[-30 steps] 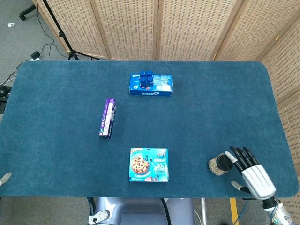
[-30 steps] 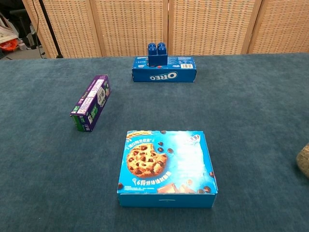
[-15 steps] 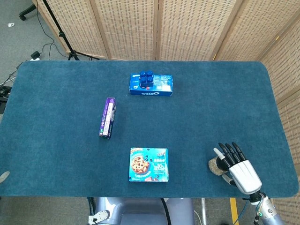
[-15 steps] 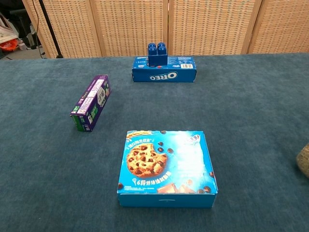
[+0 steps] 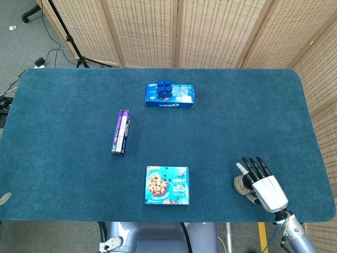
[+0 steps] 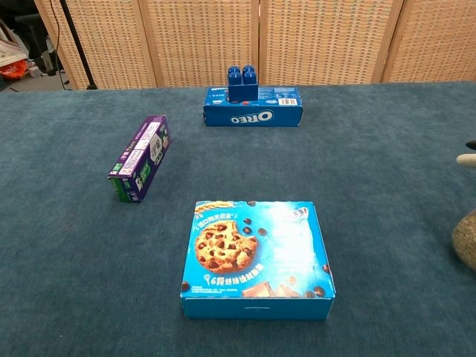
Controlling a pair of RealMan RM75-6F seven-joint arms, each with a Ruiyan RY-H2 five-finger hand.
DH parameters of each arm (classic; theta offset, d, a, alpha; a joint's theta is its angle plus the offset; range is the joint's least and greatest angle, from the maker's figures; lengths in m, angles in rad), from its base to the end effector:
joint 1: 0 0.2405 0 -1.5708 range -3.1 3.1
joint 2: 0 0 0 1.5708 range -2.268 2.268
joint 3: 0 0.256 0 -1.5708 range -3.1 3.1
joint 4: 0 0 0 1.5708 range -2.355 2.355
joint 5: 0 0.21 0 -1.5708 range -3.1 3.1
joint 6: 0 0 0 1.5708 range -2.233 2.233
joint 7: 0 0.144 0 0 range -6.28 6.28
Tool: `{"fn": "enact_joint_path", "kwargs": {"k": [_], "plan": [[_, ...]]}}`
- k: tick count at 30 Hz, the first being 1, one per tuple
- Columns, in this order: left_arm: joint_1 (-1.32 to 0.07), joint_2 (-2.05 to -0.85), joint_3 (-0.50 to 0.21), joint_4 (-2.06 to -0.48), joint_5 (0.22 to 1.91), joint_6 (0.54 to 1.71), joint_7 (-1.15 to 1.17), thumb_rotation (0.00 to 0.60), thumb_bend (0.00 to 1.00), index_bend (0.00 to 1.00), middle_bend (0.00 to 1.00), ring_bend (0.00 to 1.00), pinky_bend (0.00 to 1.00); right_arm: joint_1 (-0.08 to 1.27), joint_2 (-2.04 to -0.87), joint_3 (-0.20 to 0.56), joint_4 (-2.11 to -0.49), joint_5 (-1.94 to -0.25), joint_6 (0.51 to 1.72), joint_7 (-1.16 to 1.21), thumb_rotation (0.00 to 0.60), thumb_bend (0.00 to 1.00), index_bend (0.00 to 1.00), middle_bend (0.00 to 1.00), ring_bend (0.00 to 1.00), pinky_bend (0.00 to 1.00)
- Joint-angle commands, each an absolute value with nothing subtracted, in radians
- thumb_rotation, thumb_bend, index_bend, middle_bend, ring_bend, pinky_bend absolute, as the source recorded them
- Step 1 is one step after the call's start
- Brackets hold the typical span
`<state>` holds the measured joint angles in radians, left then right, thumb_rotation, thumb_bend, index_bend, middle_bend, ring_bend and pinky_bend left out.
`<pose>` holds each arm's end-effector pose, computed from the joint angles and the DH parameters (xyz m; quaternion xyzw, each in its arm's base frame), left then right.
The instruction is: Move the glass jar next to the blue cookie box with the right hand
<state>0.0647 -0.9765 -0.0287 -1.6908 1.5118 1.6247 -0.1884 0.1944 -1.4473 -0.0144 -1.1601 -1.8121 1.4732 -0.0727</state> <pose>-0.3187 0.1289 0.2113 -0.5218 -0.4225 -0.4210 0.6099 -0.3062 -0.1989 0.0598 0.7436 -0.2376 0.3840 0.4931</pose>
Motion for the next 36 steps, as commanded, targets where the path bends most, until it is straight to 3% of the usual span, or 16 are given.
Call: {"fn": "enact_joint_path", "kwargs": {"k": [1, 18, 36], "plan": [[0.064, -0.976, -0.031, -1.691, 1.507, 1.623, -0.19, 0.6, 0.0, 0.0, 0.0, 0.0, 0.0, 0.216, -1.45, 0.005, -1.175, -1.78, 1.437, -0.096, 0.6, 0.0, 0.0, 0.0, 0.0, 0.0], [0.058, -0.978, -0.037, -1.696, 1.489, 1.607, -0.176, 0.6, 0.0, 0.0, 0.0, 0.0, 0.0, 0.308, -1.475, 0.088, -1.225, -1.666, 1.313, -0.205, 0.6, 0.0, 0.0, 0.0, 0.0, 0.0], [0.061, -0.98, -0.039, -1.701, 1.483, 1.609, -0.166, 0.6, 0.0, 0.0, 0.0, 0.0, 0.0, 0.38, -1.498, 0.141, -1.064, -1.558, 1.228, -0.335, 0.6, 0.0, 0.0, 0.0, 0.0, 0.0]]}}
